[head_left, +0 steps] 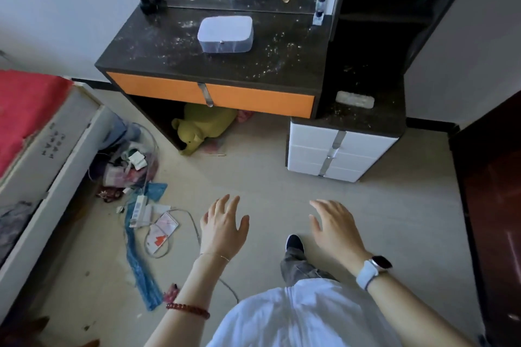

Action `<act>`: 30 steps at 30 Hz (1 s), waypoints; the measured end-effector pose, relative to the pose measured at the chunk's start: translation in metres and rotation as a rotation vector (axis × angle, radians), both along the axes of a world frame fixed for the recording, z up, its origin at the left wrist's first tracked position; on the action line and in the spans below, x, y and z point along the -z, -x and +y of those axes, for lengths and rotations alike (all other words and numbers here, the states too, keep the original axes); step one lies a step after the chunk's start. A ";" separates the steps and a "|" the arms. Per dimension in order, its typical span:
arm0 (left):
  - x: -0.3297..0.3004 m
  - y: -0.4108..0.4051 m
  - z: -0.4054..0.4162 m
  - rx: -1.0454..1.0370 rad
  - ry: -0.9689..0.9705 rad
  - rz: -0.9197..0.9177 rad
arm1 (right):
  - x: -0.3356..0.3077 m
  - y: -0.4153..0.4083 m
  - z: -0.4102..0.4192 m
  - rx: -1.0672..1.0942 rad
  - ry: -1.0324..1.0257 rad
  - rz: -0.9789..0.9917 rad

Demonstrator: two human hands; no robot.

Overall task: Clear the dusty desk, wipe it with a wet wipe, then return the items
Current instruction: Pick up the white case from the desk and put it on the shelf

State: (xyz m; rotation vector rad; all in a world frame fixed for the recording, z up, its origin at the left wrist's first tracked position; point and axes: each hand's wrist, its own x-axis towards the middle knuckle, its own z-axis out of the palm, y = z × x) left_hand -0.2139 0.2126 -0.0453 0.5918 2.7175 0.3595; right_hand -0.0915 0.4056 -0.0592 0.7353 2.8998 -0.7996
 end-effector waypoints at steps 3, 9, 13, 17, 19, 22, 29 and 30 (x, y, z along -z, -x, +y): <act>-0.016 0.051 0.043 0.072 -0.024 0.071 | -0.011 0.058 0.031 -0.021 -0.006 0.053; -0.014 0.125 0.079 0.007 -0.062 0.058 | -0.024 0.154 0.063 -0.085 0.017 0.029; 0.004 0.185 0.093 -0.010 -0.077 -0.028 | -0.018 0.215 0.075 -0.092 0.063 -0.044; 0.012 0.283 0.119 -0.020 -0.153 -0.038 | -0.012 0.302 0.093 -0.003 0.086 -0.023; 0.006 0.334 0.132 -0.002 -0.216 -0.023 | -0.017 0.349 0.100 0.046 0.097 0.033; -0.009 0.412 0.147 -0.022 -0.331 0.021 | -0.033 0.418 0.107 0.123 0.160 0.061; -0.019 0.532 0.180 -0.218 -0.383 -0.054 | -0.039 0.535 0.136 0.303 0.280 0.057; -0.015 0.545 0.186 -0.253 -0.375 -0.100 | -0.037 0.549 0.140 0.339 0.299 0.040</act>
